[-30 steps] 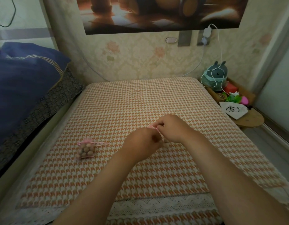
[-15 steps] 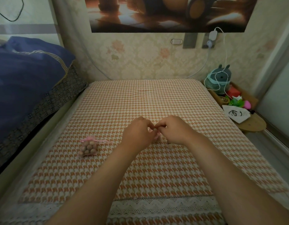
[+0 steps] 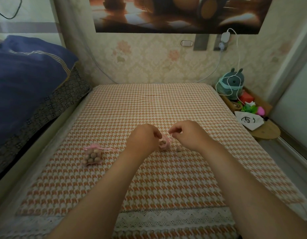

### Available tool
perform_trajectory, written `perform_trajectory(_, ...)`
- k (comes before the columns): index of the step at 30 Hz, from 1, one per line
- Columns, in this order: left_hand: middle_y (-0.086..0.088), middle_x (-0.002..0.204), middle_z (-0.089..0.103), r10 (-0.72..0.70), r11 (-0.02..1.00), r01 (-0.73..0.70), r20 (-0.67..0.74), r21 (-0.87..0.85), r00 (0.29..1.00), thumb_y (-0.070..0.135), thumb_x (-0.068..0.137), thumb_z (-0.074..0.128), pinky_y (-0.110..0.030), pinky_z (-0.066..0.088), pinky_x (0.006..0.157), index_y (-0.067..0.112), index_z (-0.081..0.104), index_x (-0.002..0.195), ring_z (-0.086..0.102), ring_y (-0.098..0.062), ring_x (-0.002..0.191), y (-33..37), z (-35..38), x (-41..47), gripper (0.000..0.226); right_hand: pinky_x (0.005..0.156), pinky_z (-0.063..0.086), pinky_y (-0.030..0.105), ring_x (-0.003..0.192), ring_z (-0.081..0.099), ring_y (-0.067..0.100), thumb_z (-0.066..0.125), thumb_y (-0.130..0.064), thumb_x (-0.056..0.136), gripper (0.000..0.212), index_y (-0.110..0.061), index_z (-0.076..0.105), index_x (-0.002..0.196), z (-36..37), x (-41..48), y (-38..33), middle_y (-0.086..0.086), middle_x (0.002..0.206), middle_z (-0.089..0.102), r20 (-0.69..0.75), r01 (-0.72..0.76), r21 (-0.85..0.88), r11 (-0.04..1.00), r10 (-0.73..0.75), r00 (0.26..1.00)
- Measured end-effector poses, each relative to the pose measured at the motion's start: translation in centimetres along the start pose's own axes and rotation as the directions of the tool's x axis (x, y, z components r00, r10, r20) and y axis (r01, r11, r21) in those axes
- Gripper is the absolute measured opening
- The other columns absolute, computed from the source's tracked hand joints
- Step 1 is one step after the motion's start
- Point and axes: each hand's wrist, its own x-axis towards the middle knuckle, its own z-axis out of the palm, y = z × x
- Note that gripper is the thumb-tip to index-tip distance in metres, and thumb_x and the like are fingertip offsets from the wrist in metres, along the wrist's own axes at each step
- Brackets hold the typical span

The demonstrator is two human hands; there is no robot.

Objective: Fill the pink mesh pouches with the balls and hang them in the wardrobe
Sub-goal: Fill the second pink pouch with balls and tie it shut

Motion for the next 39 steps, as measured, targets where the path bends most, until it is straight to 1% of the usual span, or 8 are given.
perform_trajectory(5, 0.004, 0.108, 0.073, 0.033, 0.999, -0.034, -0.041, -0.018, 0.999, 0.011, 0.095, 0.053, -0.016, 0.04, 0.046, 0.022, 0.077, 0.102, 0.056, -0.006, 0.056, 0.3, 0.4, 0.2, 0.028, 0.087, 0.056, 0.035, 0.097, 0.066, 0.014, 0.074, -0.034, 0.087, 0.017, -0.031, 0.077, 0.104, 0.5, -0.6, 1.0, -0.009, 0.105, 0.071, 0.159, -0.162, -0.242, 0.957, 0.203, 0.966)
perform_trajectory(8, 0.005, 0.109, 0.073, 0.048, 0.997, -0.051, -0.046, -0.06, 0.998, 0.014, 0.093, 0.055, -0.02, 0.047, 0.05, 0.022, 0.077, 0.105, 0.06, -0.007, 0.058, 0.2, 0.8, 0.4, 0.026, 0.084, 0.058, 0.035, 0.092, 0.067, 0.015, 0.075, -0.032, 0.085, 0.009, -0.03, 0.079, 0.093, 0.9, -0.3, 1.2, -0.008, 0.099, 0.073, 0.175, -0.179, -0.237, 0.955, 0.224, 0.959)
perform_trajectory(13, 0.009, 0.114, 0.071, 0.081, 0.984, -0.081, -0.001, -0.161, 0.997, 0.018, 0.086, 0.065, -0.028, 0.055, 0.085, 0.023, 0.073, 0.112, 0.065, -0.006, 0.098, -0.5, 1.1, 0.6, 0.027, 0.087, 0.058, 0.036, 0.095, 0.068, 0.016, 0.077, -0.029, 0.084, 0.008, -0.031, 0.079, 0.092, 1.3, 0.1, 1.4, -0.007, 0.103, 0.074, 0.179, -0.146, -0.231, 0.962, 0.189, 0.965)
perform_trajectory(18, 0.009, 0.118, 0.069, 0.095, 0.981, -0.087, 0.042, -0.174, 0.995, 0.018, 0.086, 0.067, -0.021, 0.049, 0.086, 0.021, 0.07, 0.118, 0.062, -0.007, 0.106, -1.0, 0.8, 0.8, 0.032, 0.086, 0.056, 0.035, 0.095, 0.068, 0.01, 0.073, -0.031, 0.089, 0.011, -0.031, 0.077, 0.1, 0.3, 0.3, 0.6, -0.013, 0.101, 0.073, -0.021, -0.083, -0.054, 0.995, 0.082, 0.996)
perform_trajectory(22, 0.01, 0.115, 0.069, 0.083, 0.973, -0.067, 0.063, -0.219, 0.995, 0.018, 0.086, 0.067, -0.02, 0.047, 0.072, 0.022, 0.07, 0.117, 0.063, -0.006, 0.089, -1.1, 0.5, 1.0, 0.032, 0.081, 0.052, 0.022, 0.089, 0.064, -0.004, 0.077, -0.031, 0.087, 0.009, -0.031, 0.076, 0.096, -0.1, 0.6, -1.2, -0.019, 0.091, 0.071, -0.132, 0.083, 0.186, 0.979, -0.059, 0.989)
perform_trajectory(24, 0.01, 0.111, 0.07, 0.09, 0.969, -0.068, 0.083, -0.238, 0.993, 0.018, 0.085, 0.066, -0.019, 0.046, 0.068, 0.024, 0.07, 0.114, 0.062, -0.005, 0.083, -1.1, 0.4, 1.1, 0.03, 0.076, 0.05, 0.019, 0.086, 0.064, -0.007, 0.078, -0.034, 0.086, 0.008, -0.032, 0.077, 0.094, 0.3, 0.4, -1.8, -0.02, 0.089, 0.071, -0.097, 0.133, 0.178, 0.975, -0.117, 0.988)
perform_trajectory(28, 0.009, 0.11, 0.07, 0.112, 0.963, -0.082, 0.104, -0.257, 0.988, 0.016, 0.084, 0.066, -0.022, 0.046, 0.078, 0.025, 0.071, 0.114, 0.062, -0.007, 0.094, -1.2, 0.4, 1.0, 0.031, 0.073, 0.051, 0.023, 0.078, 0.062, -0.006, 0.076, -0.033, 0.088, 0.01, -0.032, 0.078, 0.098, 1.2, 0.1, -1.7, -0.02, 0.096, 0.073, -0.064, 0.155, 0.132, 0.979, -0.148, 0.987)
perform_trajectory(39, 0.011, 0.112, 0.07, 0.169, 0.955, -0.145, 0.072, -0.257, 0.983, 0.019, 0.089, 0.064, -0.02, 0.048, 0.077, 0.027, 0.072, 0.113, 0.064, -0.006, 0.095, -1.5, 0.7, 1.1, 0.026, 0.08, 0.054, 0.038, 0.093, 0.061, 0.01, 0.061, -0.042, 0.097, 0.017, -0.038, 0.077, 0.102, 0.9, 0.2, -1.7, -0.013, 0.1, 0.063, 0.018, 0.138, -0.104, 0.985, -0.137, 0.99)
